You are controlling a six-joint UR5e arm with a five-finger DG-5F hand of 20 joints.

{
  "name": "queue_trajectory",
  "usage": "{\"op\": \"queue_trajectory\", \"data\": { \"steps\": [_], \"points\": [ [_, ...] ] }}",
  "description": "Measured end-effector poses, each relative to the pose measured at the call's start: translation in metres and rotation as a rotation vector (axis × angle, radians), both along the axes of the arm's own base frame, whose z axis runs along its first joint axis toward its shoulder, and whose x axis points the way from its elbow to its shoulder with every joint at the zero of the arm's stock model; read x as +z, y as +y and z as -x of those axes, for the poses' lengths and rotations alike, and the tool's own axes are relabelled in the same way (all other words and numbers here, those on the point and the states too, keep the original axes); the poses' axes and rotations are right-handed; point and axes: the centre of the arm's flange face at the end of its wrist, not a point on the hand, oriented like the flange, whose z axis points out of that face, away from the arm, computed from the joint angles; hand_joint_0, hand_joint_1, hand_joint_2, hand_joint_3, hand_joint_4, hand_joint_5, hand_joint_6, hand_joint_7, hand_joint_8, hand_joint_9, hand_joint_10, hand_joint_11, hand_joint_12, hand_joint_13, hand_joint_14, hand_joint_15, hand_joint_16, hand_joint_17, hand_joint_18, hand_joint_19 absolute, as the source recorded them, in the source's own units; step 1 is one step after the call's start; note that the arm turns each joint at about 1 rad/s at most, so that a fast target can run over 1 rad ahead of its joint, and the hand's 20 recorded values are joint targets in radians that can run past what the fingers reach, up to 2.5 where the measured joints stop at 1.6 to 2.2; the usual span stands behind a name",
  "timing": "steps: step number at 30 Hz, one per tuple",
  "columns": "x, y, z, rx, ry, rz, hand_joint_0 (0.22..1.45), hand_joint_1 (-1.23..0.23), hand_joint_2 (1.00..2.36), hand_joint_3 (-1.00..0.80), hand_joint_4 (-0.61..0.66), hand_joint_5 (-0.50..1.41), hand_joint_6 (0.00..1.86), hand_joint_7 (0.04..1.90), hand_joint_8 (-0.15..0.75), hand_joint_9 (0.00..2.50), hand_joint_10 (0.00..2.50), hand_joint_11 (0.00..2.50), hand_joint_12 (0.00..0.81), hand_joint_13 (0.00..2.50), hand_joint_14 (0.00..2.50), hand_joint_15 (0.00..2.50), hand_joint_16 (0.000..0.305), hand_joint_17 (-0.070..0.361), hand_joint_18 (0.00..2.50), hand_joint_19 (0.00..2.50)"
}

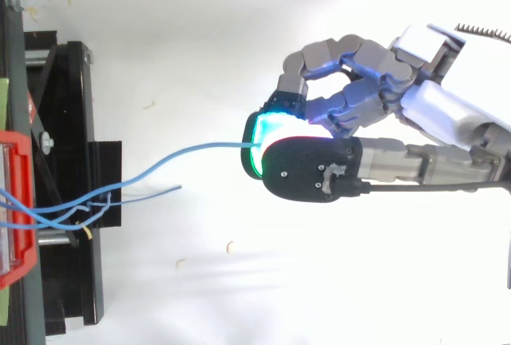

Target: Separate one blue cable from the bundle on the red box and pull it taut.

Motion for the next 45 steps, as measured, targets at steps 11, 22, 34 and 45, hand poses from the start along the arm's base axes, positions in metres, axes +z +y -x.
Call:
{"op": "queue_trajectory", "data": {
  "steps": [11,22,34,45],
  "points": [
    [0.0,0.0001,-0.0001,0.001,0.0,0.0,0.6,-0.74,1.01,-0.02,0.05,-0.12,0.88,0.96,0.38,1.08,0.01,0.54,0.388,0.86,0.01,0.36,0.051,0.114,0.95,0.4],
    [-0.0007,0.0001,-0.0002,0.001,0.001,0.0,0.6,-0.73,1.01,-0.01,0.07,-0.11,0.88,0.96,0.388,1.07,0.01,0.55,0.399,0.85,0.01,0.35,0.052,0.117,0.93,0.37],
    [-0.0003,0.0001,-0.0001,0.001,0.0,0.0,0.59,-0.72,1.01,-0.02,0.09,-0.11,0.88,0.95,0.389,1.05,0.01,0.56,0.416,0.76,0.01,0.35,0.053,0.12,0.78,0.33],
    [0.0001,0.0001,-0.0001,0.001,0.0,0.0,0.59,-0.71,1.01,-0.02,0.1,-0.12,0.88,0.95,0.403,1.11,0.01,0.59,0.42,0.8,0.01,0.37,0.053,0.12,0.79,0.36]
  ]
}}
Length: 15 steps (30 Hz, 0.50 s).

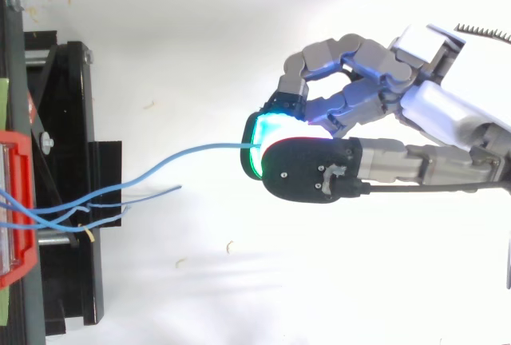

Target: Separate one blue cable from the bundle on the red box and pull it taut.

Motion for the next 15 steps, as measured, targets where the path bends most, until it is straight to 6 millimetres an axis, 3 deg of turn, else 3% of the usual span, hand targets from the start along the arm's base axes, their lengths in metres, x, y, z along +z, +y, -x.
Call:
{"op": "queue_trajectory", "data": {
  "steps": [6,9,15],
  "points": [
    [-0.0001,0.0,0.0,0.0,0.0,0.0,0.59,-0.7,1.01,-0.01,0.16,-0.12,0.88,1.11,0.411,1.15,0.01,0.61,0.425,0.89,0.01,0.38,0.054,0.122,0.89,0.39],
    [-0.0002,0.0,-0.0001,0.0,0.0,0.0,0.59,-0.7,1.01,-0.01,0.12,-0.11,0.9,0.96,0.426,1.2,0.01,0.64,0.43,0.94,0.01,0.41,0.055,0.123,0.97,0.39],
    [-0.0003,0.0,-0.0001,0.0,0.0,0.0,0.59,-0.7,1.01,-0.02,0.13,-0.11,0.89,0.98,0.432,1.22,0.01,0.67,0.438,0.99,0.01,0.42,0.055,0.124,1.04,0.39]
  ]
}}
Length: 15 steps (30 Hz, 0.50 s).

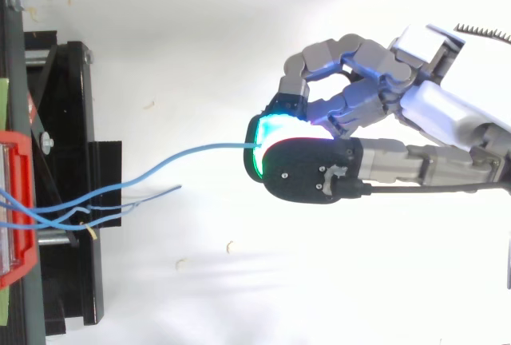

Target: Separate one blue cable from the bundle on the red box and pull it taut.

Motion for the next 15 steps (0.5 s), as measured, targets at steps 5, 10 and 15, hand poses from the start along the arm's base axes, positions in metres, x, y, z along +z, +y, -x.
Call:
{"op": "queue_trajectory", "data": {
  "steps": [5,10,15],
  "points": [
    [0.0001,0.0,0.0,0.0,0.0,0.0,0.59,-0.69,1.01,-0.04,0.15,-0.12,0.89,1.03,0.434,1.24,0.01,0.7,0.434,1.02,0.01,0.45,0.054,0.121,1.06,0.41],
    [0.0001,0.0,0.0,0.0,0.0,0.0,0.59,-0.68,1.01,-0.04,0.14,-0.12,0.89,1.02,0.433,1.26,0.01,0.73,0.433,1.05,0.01,0.48,0.053,0.12,1.08,0.42],
    [0.0002,0.0,0.0,0.0,0.0,0.0,0.59,-0.68,1.01,-0.04,0.14,-0.12,0.89,1.01,0.44,1.28,0.01,0.75,0.434,1.07,0.01,0.49,0.054,0.12,1.1,0.44]
  ]
}}
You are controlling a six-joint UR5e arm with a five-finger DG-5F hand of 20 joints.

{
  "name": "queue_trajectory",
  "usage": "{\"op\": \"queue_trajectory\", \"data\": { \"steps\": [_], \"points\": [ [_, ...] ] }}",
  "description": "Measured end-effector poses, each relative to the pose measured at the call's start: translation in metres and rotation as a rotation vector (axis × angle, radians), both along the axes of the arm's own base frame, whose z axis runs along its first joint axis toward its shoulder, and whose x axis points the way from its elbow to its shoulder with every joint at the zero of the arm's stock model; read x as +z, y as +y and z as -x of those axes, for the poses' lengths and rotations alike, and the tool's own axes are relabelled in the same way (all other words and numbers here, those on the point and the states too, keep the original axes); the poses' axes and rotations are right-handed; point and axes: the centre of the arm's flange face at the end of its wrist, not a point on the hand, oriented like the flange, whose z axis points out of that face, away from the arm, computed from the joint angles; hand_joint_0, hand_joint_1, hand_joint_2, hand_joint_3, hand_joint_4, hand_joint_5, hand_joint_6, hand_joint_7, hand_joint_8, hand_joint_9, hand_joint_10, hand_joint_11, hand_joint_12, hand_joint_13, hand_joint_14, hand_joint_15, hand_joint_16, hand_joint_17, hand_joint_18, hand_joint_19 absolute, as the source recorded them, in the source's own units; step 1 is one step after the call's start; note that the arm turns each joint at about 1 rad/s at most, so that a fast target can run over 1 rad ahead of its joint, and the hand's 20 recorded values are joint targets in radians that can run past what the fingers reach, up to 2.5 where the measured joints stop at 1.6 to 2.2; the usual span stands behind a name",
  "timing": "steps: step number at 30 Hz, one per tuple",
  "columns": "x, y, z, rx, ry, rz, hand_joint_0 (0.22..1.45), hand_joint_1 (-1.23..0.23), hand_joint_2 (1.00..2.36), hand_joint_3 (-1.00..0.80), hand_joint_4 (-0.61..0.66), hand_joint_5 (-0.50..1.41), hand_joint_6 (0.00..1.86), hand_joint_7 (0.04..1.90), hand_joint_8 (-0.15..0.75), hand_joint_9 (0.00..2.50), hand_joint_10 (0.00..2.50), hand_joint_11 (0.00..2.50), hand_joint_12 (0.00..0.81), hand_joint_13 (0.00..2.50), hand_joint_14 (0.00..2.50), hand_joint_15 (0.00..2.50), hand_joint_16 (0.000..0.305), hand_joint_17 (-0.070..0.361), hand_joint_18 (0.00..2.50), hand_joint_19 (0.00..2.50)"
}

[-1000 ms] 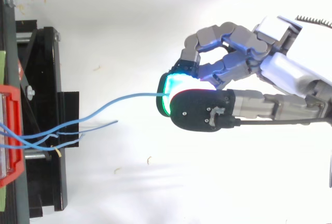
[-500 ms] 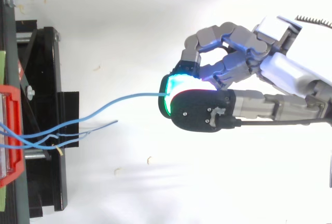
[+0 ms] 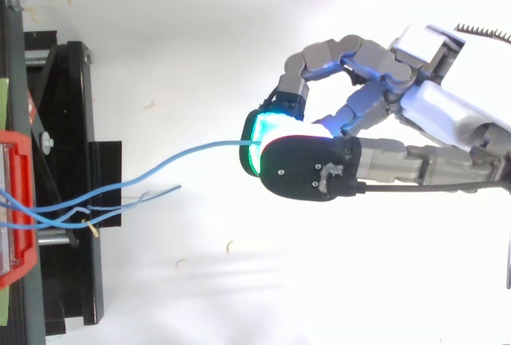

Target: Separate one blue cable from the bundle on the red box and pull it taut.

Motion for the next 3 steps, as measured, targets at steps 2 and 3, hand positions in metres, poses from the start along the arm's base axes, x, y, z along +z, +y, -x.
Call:
{"op": "queue_trajectory", "data": {
  "steps": [2,3],
  "points": [
    [-0.0001,0.0,0.0,0.0,0.0,0.0,0.59,-0.68,1.01,-0.05,0.14,-0.12,0.89,1.01,0.437,1.28,0.01,0.74,0.435,1.07,0.01,0.49,0.054,0.121,1.1,0.45],
    [0.0,0.0,0.0,0.0,0.0,0.0,0.59,-0.68,1.01,-0.04,0.14,-0.12,0.89,1.0,0.44,1.28,0.01,0.74,0.433,1.07,0.01,0.5,0.054,0.121,1.11,0.44]
  ]
}}
